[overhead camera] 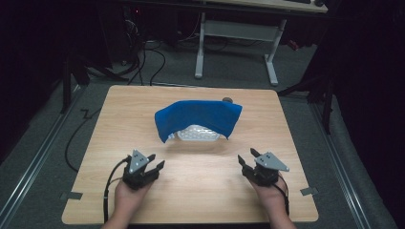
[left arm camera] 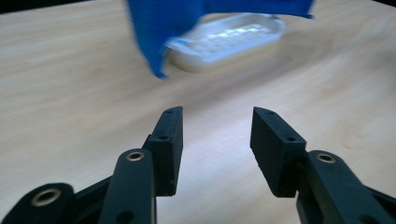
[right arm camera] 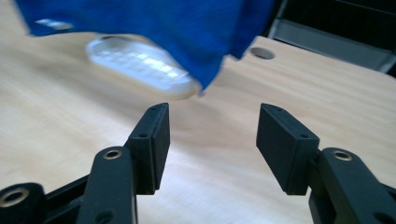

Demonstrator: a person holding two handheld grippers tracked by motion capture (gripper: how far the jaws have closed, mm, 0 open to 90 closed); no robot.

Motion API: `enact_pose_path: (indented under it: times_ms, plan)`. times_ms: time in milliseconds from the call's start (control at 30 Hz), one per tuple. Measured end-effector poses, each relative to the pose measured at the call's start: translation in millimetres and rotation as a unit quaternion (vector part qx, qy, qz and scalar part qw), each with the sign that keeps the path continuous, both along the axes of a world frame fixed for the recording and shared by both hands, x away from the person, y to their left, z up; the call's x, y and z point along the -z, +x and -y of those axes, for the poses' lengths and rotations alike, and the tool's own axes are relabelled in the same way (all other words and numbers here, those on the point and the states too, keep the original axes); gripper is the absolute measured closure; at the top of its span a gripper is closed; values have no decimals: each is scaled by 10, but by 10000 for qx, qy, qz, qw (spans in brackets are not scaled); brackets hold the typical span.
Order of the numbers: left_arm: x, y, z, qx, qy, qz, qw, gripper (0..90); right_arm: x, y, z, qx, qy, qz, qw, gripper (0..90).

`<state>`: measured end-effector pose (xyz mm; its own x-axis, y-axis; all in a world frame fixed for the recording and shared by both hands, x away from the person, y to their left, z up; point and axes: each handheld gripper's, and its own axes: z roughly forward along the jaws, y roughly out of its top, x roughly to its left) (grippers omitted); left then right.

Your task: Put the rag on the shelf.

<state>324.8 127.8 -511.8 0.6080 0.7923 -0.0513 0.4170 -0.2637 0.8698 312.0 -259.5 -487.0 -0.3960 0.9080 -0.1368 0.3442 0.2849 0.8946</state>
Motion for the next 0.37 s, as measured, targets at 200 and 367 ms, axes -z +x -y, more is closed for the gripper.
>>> enact_pose_path:
  times_ms: [200, 367]
  plan:
    - [104, -197, 349, 571, 491, -99, 9971, 533, 225, -214, -128, -211, -193, -239, 9993, 451]
    - [117, -143, 344, 579, 490, -168, 9970, 523, 225, -190, -157, -230, -138, -236, 9994, 441]
